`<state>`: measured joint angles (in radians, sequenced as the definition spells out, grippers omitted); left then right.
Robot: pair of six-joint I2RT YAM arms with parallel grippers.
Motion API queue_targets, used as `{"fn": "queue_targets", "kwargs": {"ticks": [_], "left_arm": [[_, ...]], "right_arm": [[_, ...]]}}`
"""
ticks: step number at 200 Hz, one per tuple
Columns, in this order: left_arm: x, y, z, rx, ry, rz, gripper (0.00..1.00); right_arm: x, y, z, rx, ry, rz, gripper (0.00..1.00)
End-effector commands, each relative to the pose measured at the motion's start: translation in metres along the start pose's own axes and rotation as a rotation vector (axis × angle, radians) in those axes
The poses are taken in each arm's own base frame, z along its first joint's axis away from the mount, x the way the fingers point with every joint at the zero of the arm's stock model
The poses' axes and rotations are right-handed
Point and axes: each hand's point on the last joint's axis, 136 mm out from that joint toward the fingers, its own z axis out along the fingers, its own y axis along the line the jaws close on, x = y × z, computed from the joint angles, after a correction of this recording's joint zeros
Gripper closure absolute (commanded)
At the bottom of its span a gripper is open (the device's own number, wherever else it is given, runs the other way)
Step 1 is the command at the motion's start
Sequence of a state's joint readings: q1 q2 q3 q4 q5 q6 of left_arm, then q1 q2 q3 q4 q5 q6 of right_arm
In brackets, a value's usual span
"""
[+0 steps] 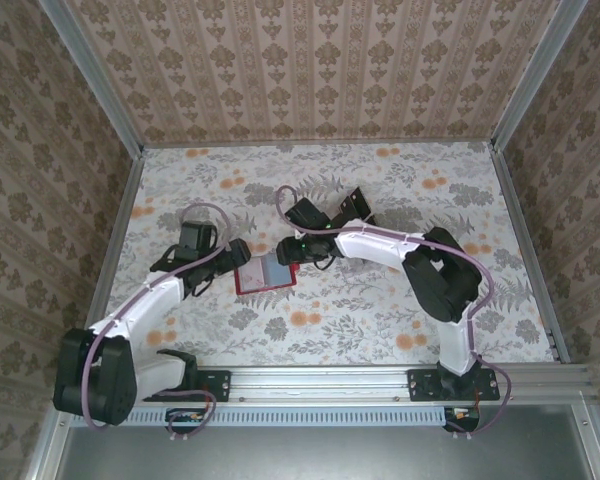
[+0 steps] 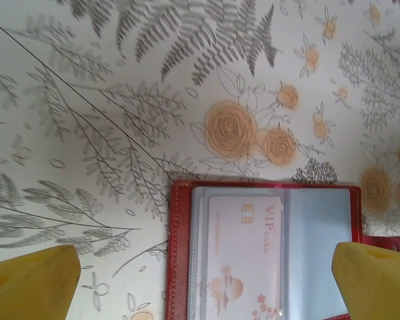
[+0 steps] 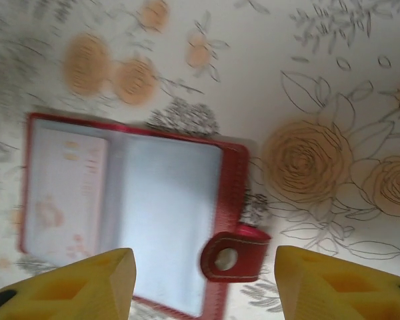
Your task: Put the credit cards into the card holder
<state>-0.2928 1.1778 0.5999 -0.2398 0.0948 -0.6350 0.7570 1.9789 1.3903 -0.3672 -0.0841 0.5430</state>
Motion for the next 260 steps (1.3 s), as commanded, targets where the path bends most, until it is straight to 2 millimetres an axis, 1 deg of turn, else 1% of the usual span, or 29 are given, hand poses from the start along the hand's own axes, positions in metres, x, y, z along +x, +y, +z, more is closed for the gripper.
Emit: {"fn": "queue_targets", "kwargs": {"ticks": [1, 18, 27, 31, 42, 52, 61, 71, 93, 147, 165, 186, 227, 260], "left_arm": [[0.003, -0.011, 0.007, 0.082, 0.011, -0.026, 0.00], [0.007, -0.010, 0.012, 0.087, 0.023, -0.034, 0.00], [0.008, -0.010, 0.014, 0.092, 0.026, -0.038, 0.00], [0.009, -0.010, 0.015, 0.094, 0.028, -0.039, 0.00], [0.010, -0.012, 0.018, 0.104, 0.036, -0.043, 0.00], [0.012, -0.013, 0.021, 0.114, 0.042, -0.048, 0.00], [0.013, -0.014, 0.023, 0.124, 0.046, -0.048, 0.00], [0.015, -0.015, 0.026, 0.127, 0.054, -0.050, 0.00], [0.018, -0.015, 0.033, 0.132, 0.063, -0.051, 0.00], [0.025, -0.015, 0.045, 0.121, 0.088, -0.040, 0.00], [0.026, -0.017, 0.047, 0.126, 0.091, -0.038, 0.00], [0.025, -0.023, 0.049, 0.144, 0.090, -0.029, 0.00], [0.024, -0.040, 0.049, 0.190, 0.084, -0.011, 0.00], [0.017, -0.049, 0.038, 0.225, 0.048, -0.027, 0.00]], "right_arm": [[0.002, -0.015, 0.008, 0.090, 0.020, -0.042, 0.42], [0.003, -0.019, 0.014, 0.107, 0.029, -0.044, 0.44], [0.003, -0.022, 0.016, 0.114, 0.030, -0.040, 0.49], [0.004, -0.023, 0.017, 0.114, 0.030, -0.039, 0.53], [0.005, -0.024, 0.017, 0.115, 0.031, -0.035, 0.69], [0.006, -0.023, 0.017, 0.104, 0.029, -0.034, 0.82], [0.007, -0.022, 0.016, 0.092, 0.029, -0.030, 0.89], [0.009, -0.022, 0.015, 0.084, 0.029, -0.024, 0.93], [0.014, -0.021, 0.014, 0.066, 0.033, -0.011, 0.95], [0.021, -0.019, 0.017, 0.031, 0.041, 0.024, 0.96], [0.023, -0.016, 0.019, 0.014, 0.045, 0.031, 0.97], [0.025, -0.015, 0.021, -0.001, 0.050, 0.044, 0.98], [0.027, -0.015, 0.024, -0.021, 0.058, 0.063, 0.99], [0.029, -0.013, 0.028, -0.037, 0.066, 0.075, 1.00]]}}
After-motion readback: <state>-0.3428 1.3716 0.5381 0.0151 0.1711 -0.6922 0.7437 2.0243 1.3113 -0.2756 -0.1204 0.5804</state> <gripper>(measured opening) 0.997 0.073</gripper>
